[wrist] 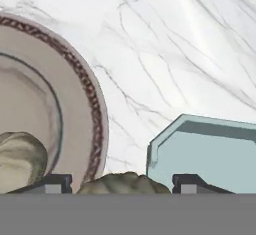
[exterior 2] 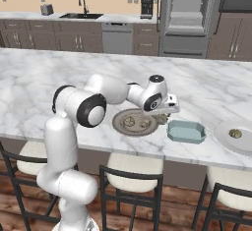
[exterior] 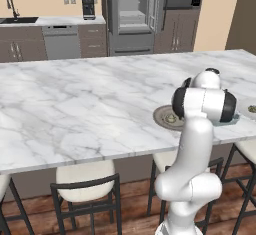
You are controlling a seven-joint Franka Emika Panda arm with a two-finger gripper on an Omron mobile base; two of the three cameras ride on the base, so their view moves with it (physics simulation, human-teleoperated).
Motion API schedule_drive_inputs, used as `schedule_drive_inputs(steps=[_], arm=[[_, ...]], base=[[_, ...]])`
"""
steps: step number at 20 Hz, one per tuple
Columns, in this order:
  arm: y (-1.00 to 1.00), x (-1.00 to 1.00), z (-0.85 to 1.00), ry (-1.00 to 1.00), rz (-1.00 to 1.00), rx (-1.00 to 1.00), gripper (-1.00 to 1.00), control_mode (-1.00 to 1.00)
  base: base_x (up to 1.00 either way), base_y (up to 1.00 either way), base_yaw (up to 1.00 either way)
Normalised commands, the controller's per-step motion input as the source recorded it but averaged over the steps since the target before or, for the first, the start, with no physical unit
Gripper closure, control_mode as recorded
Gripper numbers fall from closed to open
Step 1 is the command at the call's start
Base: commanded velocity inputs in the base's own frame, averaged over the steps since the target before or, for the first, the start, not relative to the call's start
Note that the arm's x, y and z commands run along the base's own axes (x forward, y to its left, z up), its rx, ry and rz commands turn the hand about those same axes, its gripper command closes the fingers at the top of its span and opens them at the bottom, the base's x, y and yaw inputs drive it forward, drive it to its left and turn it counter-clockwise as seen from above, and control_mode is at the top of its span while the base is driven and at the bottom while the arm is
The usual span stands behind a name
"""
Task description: Place two dumplings into each of the tupperware containers and then place the containers in the fridge.
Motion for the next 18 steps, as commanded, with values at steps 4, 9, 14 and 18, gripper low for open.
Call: schedule_drive_inputs(steps=[4, 9, 14, 18], arm=[[-1.00, 0.02, 0.06, 0.18, -0.16, 0.02, 1.00, -1.00], [-1.00, 0.28, -0.60, 0.11, -0.06, 0.05, 1.00, -1.00], [-0.79, 0.07, -0.23, -0.03, 0.00, 0.06, -1.00, -1.00], [-0.14, -0.65, 0.27, -0.21, 0.00, 0.01, -1.00, -1.00]], base=[[0.00, 0.00, 0.00], [0.00, 0.00, 0.00], [0.00, 0.00, 0.00], [0.00, 0.00, 0.00]])
